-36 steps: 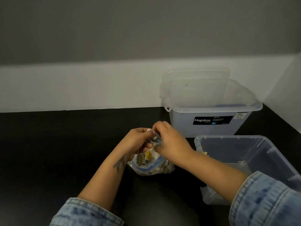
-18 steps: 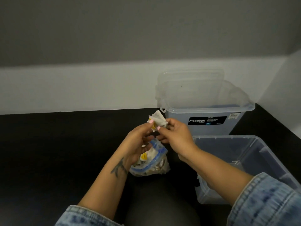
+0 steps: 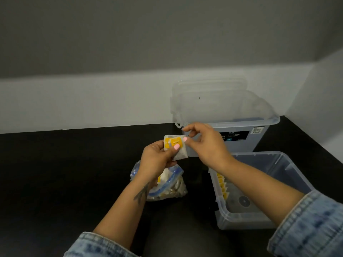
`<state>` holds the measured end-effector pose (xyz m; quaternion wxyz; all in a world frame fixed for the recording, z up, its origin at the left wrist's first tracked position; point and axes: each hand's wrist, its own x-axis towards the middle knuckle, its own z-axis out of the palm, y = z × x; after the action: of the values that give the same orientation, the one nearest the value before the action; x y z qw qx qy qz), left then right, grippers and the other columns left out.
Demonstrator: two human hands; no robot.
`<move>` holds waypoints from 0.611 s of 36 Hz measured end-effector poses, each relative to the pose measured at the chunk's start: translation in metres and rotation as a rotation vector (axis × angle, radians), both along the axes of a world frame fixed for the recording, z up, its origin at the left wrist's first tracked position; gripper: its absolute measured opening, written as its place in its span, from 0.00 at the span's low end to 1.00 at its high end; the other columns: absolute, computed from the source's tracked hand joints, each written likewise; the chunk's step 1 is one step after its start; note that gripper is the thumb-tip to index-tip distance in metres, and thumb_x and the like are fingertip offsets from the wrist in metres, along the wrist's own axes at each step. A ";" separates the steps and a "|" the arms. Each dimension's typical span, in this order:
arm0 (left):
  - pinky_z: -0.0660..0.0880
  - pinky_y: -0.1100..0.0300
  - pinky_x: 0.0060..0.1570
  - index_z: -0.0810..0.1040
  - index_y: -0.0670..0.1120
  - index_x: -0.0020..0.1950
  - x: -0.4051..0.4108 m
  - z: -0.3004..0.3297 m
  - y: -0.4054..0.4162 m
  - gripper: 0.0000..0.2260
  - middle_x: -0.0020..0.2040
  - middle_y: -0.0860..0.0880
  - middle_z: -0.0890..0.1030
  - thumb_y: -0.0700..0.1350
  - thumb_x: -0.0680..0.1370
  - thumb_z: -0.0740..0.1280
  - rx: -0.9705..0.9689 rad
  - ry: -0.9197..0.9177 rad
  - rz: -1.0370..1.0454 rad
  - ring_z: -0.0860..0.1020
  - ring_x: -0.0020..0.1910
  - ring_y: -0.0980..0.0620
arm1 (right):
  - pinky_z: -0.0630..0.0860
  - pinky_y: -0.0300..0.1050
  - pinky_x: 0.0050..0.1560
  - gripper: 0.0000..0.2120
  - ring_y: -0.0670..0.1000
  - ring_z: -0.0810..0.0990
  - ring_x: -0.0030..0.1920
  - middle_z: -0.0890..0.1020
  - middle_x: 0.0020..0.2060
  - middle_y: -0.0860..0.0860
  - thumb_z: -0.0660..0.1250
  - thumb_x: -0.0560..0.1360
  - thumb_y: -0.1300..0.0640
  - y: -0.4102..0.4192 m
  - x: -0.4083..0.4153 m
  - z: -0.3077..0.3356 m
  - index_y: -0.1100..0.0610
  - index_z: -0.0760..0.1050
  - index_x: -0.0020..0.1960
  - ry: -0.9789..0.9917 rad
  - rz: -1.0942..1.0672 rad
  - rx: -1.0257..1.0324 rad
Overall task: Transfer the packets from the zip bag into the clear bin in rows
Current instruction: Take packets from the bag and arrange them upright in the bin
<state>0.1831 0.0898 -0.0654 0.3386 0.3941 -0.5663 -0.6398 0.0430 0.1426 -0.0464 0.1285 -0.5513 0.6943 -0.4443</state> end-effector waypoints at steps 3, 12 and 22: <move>0.80 0.65 0.38 0.80 0.44 0.54 -0.004 0.001 0.003 0.09 0.47 0.45 0.85 0.42 0.75 0.69 -0.038 -0.045 -0.036 0.83 0.43 0.54 | 0.65 0.28 0.38 0.08 0.41 0.73 0.40 0.76 0.41 0.43 0.73 0.72 0.54 -0.002 -0.006 0.007 0.48 0.78 0.50 0.085 0.034 0.094; 0.79 0.65 0.34 0.79 0.49 0.46 -0.020 0.002 0.011 0.02 0.41 0.49 0.84 0.44 0.74 0.69 -0.023 -0.030 -0.073 0.83 0.38 0.57 | 0.67 0.29 0.34 0.06 0.39 0.76 0.35 0.80 0.36 0.43 0.75 0.69 0.54 0.010 -0.024 0.016 0.48 0.78 0.38 0.105 0.041 0.182; 0.79 0.62 0.37 0.79 0.49 0.49 -0.051 0.006 0.018 0.07 0.48 0.47 0.84 0.48 0.79 0.62 -0.010 0.042 -0.036 0.83 0.40 0.53 | 0.78 0.39 0.40 0.07 0.44 0.79 0.35 0.82 0.34 0.50 0.75 0.69 0.58 0.044 -0.083 0.030 0.50 0.78 0.37 0.017 0.037 0.209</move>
<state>0.1316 0.1079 -0.0597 0.3407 0.3687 -0.5693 -0.6511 -0.0403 0.1871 -0.0166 0.1879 -0.5513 0.7276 -0.3624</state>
